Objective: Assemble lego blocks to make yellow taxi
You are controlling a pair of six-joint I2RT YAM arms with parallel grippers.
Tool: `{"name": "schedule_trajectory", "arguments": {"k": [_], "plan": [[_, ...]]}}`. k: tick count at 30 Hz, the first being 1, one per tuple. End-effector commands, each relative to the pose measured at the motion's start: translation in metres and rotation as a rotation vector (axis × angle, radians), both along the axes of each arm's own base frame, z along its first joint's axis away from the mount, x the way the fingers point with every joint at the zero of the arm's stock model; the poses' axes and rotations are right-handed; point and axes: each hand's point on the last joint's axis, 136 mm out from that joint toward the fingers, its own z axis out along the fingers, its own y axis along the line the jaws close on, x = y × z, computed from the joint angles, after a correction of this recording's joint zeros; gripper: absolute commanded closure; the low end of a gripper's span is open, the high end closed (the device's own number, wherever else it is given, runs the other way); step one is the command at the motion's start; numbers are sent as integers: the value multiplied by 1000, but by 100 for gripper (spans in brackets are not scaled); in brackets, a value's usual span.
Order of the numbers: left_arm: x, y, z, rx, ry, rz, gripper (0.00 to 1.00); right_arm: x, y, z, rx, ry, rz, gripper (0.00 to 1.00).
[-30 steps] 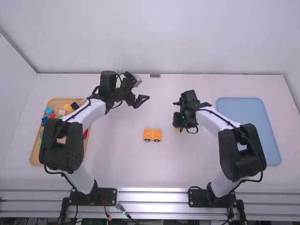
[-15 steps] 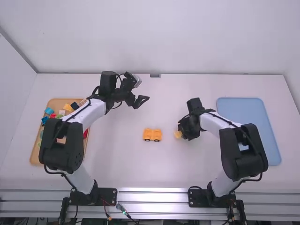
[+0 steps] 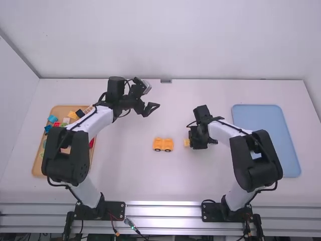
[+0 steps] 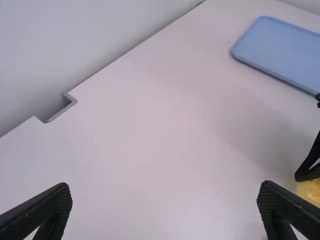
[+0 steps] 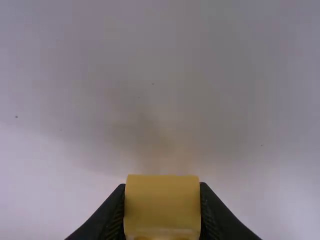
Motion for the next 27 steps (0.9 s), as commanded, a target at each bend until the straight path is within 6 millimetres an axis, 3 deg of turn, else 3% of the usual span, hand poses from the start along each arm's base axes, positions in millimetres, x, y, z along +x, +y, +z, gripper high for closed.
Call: {"name": "schedule_trajectory", "arguments": {"k": [1,9,10,11,12,13,14,21,27], "plan": [[1,-2,3,-5,-4,-9,1,8,1,-3,-4,15,-45,100],[-1,-2,1,-3,9,-8,1,3,15,-23,33,124,-7,98],[-1,-2,0,-2,11,-8,1,3,15,-23,29,129,-2,90],[-1,-1,0,-1,13,-6,1,3,15,-23,26,128,4,76],[-1,-1,-1,0,14,-6,1,5,14,-22,26,121,15,50],[-1,-1,-1,-1,14,-6,1,8,15,-21,27,108,38,38],[-1,-1,-1,-1,15,-6,1,10,16,-20,29,98,54,33],[-1,-1,-1,2,11,-8,1,21,20,-12,34,39,150,23],[-1,-1,-1,5,7,-9,1,32,11,7,23,20,217,24]]}}
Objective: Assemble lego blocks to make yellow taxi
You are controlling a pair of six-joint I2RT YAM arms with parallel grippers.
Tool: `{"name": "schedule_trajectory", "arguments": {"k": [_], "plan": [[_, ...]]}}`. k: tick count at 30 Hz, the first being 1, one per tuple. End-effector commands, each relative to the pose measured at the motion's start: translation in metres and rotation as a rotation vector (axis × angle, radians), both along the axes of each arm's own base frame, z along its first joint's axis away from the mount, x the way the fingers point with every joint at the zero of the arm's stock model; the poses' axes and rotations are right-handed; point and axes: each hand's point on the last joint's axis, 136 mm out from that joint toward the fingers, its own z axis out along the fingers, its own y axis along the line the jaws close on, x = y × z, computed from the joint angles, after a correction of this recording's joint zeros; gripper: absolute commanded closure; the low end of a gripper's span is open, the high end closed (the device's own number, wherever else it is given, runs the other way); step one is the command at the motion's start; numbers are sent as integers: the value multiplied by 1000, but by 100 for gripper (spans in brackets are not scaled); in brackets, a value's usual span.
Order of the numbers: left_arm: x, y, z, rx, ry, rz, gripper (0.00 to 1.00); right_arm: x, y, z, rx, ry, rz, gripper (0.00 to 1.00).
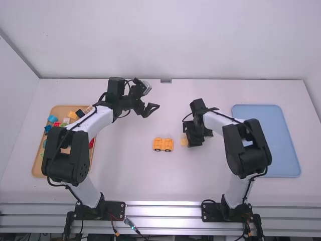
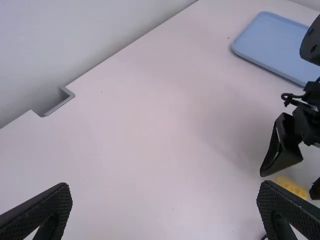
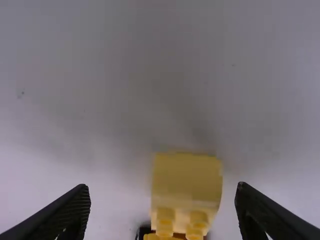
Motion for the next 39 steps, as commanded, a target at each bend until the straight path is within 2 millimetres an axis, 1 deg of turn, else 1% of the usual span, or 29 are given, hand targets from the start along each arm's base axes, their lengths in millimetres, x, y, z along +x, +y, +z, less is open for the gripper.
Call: {"name": "schedule_trajectory", "arguments": {"k": [1,3,4,5,7,9,11,12,14,15,16,17,18,20,21,23,24,25,27,28,30,31,32,33,34,35,36,38,39], "plan": [[1,-2,3,-2,-11,-11,1,16,-7,11,-3,-32,47,24],[1,-2,3,-3,-11,-12,1,22,-10,24,7,-30,65,24],[1,-2,3,-2,-11,-12,1,26,-9,36,36,-32,93,24],[1,-2,3,-2,-11,-11,1,27,-9,39,45,-33,101,23],[1,-2,3,-2,-12,-12,1,34,-8,58,103,-54,161,20],[1,-2,3,-2,-11,-11,1,42,-9,72,133,-101,242,14],[1,-2,3,-2,-10,-11,1,52,-14,86,149,-202,424,11],[1,-2,3,-2,-8,-12,1,56,-15,91,156,-242,486,10],[0,-2,1,0,-1,-12,1,67,-17,105,174,-368,675,1],[-2,-2,0,14,-9,-26,1,74,-16,115,194,-474,823,1],[-2,-2,-1,20,-12,-32,1,76,-15,119,203,-521,889,1],[-4,-2,-3,32,-15,-45,1,78,-13,126,215,-602,1001,1],[-7,-1,-7,52,-19,-60,1,80,-13,132,211,-709,1172,0],[-15,-2,-14,88,-24,-106,1,81,-20,132,152,-824,1437,1],[-17,-2,-15,94,-25,-120,1,80,-22,131,136,-836,1482,1],[-46,-10,-24,127,-66,-305,1,88,-41,122,-22,-888,1793,1],[-52,-12,-25,128,-74,-343,1,91,-45,120,-61,-887,1852,1],[-69,-16,-27,125,-98,-441,1,95,-55,115,-135,-858,1954,1],[-91,-19,-30,122,-130,-555,1,99,-68,111,-213,-807,2041,1],[-96,-19,-31,122,-138,-578,1,101,-70,111,-229,-799,2055,1],[-132,-21,-31,103,-216,-756,1,112,-84,109,-337,-748,2135,1],[-135,-21,-31,100,-224,-767,1,113,-85,109,-345,-745,2140,1],[-147,-21,-29,82,-253,-822,1,119,-87,110,-386,-739,2159,1],[-161,-22,-26,61,-288,-876,1,123,-80,113,-399,-774,2159,1],[-168,-22,-24,49,-306,-902,1,127,-73,115,-404,-805,2152,1],[-169,-22,-24,48,-309,-906,1,127,-72,116,-405,-810,2150,1],[-175,-21,-23,40,-330,-931,1,129,-62,118,-395,-853,2143,1],[-177,-20,-26,61,-360,-957,1,119,-38,122,-310,-985,2234,1],[-176,-19,-27,73,-371,-964,1,112,-29,123,-265,-1047,2282,1]]}}
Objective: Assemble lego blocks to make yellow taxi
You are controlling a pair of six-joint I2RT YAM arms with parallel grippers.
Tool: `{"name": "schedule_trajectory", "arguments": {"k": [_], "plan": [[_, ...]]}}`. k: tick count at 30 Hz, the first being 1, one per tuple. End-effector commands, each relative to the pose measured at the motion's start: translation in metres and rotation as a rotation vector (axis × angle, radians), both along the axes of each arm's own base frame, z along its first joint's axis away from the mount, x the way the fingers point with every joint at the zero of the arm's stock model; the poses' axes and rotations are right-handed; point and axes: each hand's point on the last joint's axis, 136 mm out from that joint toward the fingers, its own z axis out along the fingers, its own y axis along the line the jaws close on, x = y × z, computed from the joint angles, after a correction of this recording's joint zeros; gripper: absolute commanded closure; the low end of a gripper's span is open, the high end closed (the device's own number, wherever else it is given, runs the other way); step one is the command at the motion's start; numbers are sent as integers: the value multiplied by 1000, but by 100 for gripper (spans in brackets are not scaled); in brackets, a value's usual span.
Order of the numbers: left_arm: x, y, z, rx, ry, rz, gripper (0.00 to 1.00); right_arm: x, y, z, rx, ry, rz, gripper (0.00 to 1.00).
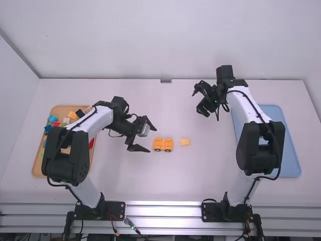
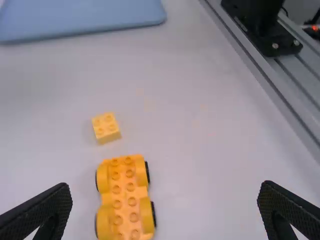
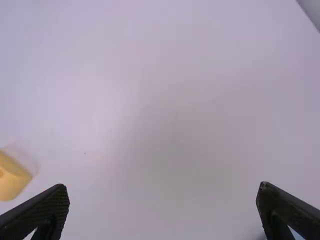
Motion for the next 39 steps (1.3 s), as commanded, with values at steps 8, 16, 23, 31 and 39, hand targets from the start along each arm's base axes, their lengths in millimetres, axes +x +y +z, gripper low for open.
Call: {"name": "schedule_trajectory", "arguments": {"k": [8,16,23,31,39], "plan": [[8,-8,12,-95,-87,-23,1,-73,64,15,406,-99,655,1],[24,-24,0,-161,-17,82,1,-84,61,-49,426,-110,569,1],[33,-32,-23,-140,11,171,1,-106,66,-75,489,-144,578,1],[33,-30,-32,-133,7,197,1,-119,70,-100,552,-105,608,1],[30,-33,-32,-134,34,197,1,-119,67,-118,595,-52,604,1]]}}
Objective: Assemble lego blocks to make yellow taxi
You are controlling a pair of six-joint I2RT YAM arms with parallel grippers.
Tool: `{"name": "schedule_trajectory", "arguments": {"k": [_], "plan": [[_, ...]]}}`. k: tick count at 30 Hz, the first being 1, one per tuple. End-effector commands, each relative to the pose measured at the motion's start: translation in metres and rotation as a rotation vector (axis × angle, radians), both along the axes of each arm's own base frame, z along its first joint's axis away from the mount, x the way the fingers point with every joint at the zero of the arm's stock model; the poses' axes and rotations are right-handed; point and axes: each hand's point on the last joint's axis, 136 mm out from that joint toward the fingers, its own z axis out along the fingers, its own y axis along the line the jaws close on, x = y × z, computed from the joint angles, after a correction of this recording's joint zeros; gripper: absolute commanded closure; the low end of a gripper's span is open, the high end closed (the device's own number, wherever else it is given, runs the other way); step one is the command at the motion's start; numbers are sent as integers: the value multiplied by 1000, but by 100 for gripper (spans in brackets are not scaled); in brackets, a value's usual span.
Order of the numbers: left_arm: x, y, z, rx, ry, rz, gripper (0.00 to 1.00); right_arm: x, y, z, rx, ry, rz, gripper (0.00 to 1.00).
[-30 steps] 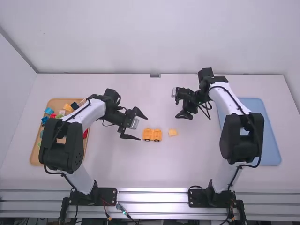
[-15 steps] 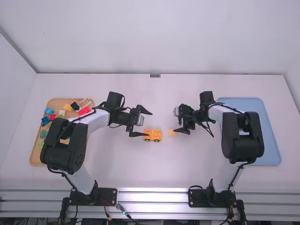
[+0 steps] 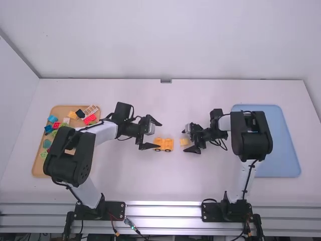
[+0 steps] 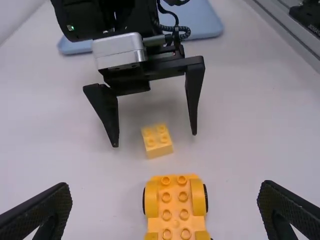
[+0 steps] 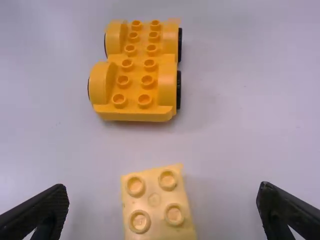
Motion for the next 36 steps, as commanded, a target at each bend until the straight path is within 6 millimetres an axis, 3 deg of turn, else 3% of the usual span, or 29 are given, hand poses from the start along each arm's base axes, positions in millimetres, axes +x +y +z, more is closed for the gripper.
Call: {"name": "schedule_trajectory", "arguments": {"k": [1,4,5,8,13,25,26,33,36], "plan": [[-6,-3,-2,-11,60,2,1,9,-1,3,33,-35,2,1],[-6,-4,-2,-11,65,2,1,10,-1,2,31,-45,2,0],[-6,-4,-2,-11,67,2,1,10,-1,0,31,-54,2,6],[-6,-3,-3,-7,61,2,1,9,-1,0,35,-53,2,11],[-7,-4,-2,-10,61,-1,1,8,-3,-4,12,-48,2,28],[-8,-5,-2,-10,63,-6,1,2,-7,-13,-36,-11,-11,48],[-8,-5,-2,-10,63,-5,1,1,-6,-13,-35,-13,-4,54],[-9,-5,-3,-9,76,-2,1,-1,-5,-12,-26,-5,-5,70],[-9,-5,-2,-9,75,-3,1,0,-4,-7,4,2,-13,86]]}}
